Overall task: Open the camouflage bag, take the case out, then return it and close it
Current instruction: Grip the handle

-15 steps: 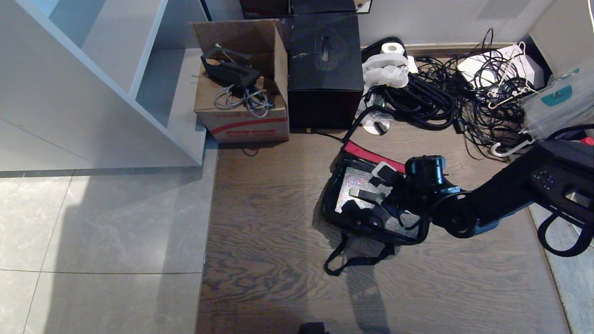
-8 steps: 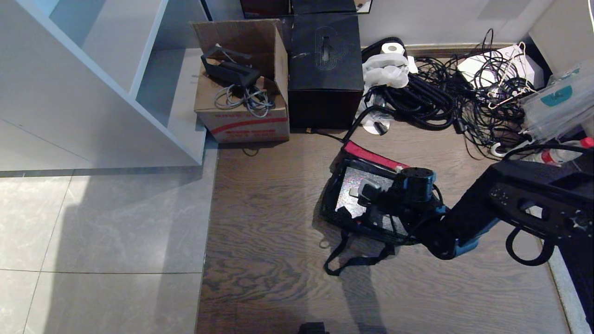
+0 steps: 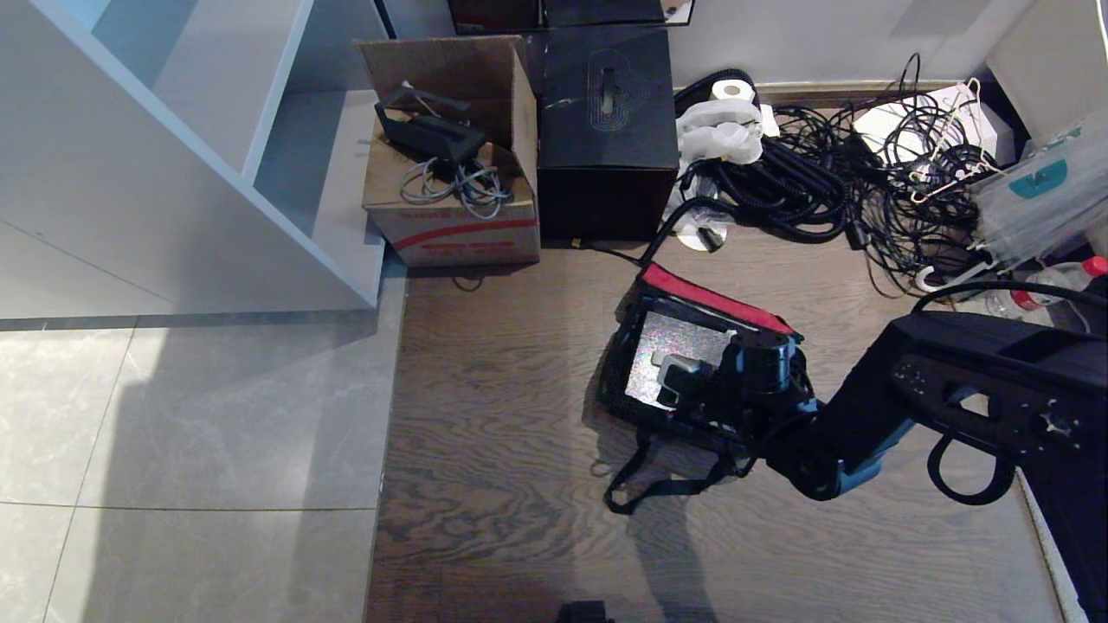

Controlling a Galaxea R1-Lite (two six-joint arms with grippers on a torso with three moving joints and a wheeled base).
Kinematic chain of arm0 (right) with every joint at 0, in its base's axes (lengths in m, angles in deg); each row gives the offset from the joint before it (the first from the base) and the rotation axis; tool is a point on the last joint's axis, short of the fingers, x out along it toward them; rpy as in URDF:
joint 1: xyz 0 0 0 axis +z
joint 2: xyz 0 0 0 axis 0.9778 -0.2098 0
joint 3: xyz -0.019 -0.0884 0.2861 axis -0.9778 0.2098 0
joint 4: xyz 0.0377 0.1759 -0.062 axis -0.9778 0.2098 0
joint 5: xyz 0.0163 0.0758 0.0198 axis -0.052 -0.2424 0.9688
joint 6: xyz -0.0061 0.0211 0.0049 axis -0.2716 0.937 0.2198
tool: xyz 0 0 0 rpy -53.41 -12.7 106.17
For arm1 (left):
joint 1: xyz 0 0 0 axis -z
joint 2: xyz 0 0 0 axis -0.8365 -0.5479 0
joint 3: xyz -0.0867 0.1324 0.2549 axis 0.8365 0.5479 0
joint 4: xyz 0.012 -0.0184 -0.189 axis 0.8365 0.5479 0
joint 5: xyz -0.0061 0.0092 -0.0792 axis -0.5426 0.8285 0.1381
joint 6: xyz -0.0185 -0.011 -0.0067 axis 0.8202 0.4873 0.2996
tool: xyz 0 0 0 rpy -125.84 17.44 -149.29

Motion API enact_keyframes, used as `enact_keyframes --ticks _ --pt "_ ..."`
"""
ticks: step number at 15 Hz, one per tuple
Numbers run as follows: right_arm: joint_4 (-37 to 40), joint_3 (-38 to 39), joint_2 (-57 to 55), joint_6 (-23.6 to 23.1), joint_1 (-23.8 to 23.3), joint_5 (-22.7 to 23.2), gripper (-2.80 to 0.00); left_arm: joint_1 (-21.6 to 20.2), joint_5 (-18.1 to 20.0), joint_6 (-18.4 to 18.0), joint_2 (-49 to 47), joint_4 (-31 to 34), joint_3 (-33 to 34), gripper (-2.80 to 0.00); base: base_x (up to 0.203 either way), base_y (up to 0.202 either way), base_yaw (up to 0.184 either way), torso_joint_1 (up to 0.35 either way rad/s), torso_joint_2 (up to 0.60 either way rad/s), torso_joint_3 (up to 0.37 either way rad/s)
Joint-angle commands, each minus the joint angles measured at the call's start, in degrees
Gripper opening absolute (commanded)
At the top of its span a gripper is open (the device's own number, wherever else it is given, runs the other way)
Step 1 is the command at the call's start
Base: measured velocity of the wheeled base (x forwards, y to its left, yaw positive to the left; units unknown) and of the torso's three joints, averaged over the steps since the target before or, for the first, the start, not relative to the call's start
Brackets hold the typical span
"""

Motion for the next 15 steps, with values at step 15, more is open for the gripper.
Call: enact_keyframes --ticks 15 --pt "-5.4 -15.0 -7.0 1.6 -2.9 -13.6 0.0 0.0 0.0 0.0 0.0 0.0 0.0 -2.8 0.0 0.0 0.0 0.0 0.0 0.0"
